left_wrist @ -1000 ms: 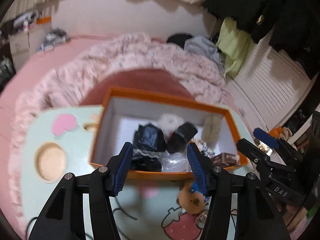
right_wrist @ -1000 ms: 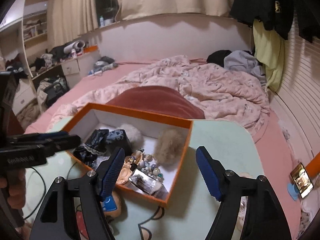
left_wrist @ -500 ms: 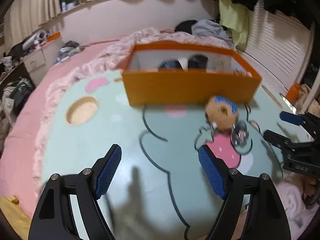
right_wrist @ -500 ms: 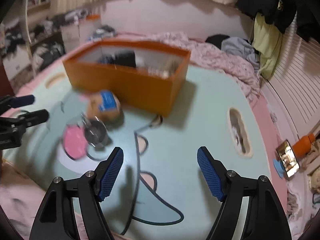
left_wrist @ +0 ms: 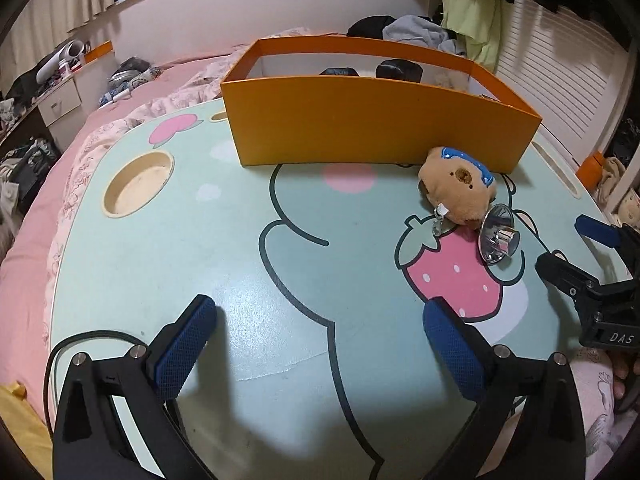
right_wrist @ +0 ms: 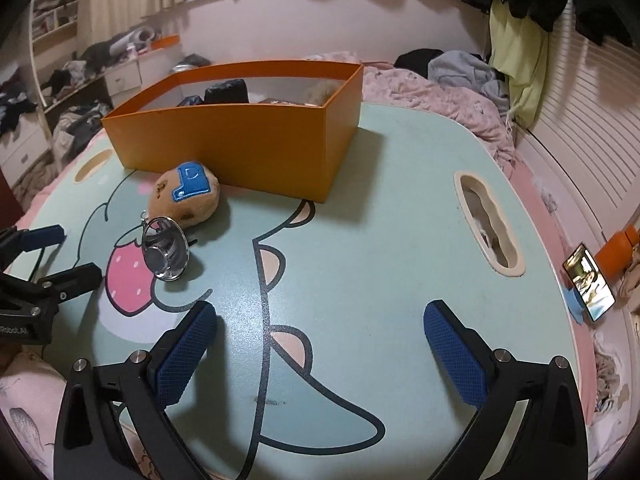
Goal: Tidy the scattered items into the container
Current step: 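Move left gripper toward the teddy-bear head and metal cup, then grasp the teddy-bear head with left gripper while right grasps the metal cup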
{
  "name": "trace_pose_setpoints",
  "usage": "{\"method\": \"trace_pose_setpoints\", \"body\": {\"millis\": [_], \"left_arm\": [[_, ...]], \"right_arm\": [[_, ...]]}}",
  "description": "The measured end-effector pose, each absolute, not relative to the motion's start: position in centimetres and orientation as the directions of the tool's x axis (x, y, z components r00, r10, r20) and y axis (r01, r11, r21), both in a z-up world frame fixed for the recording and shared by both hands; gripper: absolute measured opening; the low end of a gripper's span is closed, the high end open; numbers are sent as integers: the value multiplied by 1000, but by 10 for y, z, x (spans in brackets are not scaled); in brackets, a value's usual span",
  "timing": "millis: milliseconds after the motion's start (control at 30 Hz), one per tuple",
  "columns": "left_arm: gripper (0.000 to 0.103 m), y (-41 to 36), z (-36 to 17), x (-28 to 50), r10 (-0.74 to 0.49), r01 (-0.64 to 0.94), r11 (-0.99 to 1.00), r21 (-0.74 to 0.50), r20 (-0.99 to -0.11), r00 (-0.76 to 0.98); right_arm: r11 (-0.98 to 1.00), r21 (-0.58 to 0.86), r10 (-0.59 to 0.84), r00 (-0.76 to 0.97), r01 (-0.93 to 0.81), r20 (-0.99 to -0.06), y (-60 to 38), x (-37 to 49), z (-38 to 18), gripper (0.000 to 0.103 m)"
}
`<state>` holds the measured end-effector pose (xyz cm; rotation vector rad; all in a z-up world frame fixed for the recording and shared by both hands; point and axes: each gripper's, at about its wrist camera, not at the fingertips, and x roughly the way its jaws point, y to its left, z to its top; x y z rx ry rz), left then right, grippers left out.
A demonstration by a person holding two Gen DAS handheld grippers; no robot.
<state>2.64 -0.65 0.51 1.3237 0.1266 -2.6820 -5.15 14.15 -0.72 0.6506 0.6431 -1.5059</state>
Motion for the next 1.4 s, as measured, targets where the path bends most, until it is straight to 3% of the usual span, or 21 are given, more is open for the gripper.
{"method": "trace_pose_setpoints", "body": {"millis": [900, 1000, 1167, 1267, 1400], "left_arm": [[103, -3, 6, 27, -98, 177, -984, -8, -807, -583], [103, -4, 6, 28, -95, 175, -985, -12, -801, -591], [103, -7, 7, 30, -91, 182, -983, -23, -800, -593], [103, -17, 13, 40, -52, 202, -975, -96, -780, -624], [103, -38, 32, 65, -106, 297, -942, -159, -698, -709]], "right_arm": [[56, 18, -695, 52, 998, -717, 146, -47, -2, 103], [77, -2, -711, 54, 997, -701, 150, -37, 4, 95], [151, 50, -719, 144, 987, -680, 147, -19, 25, 95], [199, 113, -669, 219, 973, -710, 130, -8, 26, 95], [219, 111, -632, 228, 969, -741, 110, 9, 22, 93]]}}
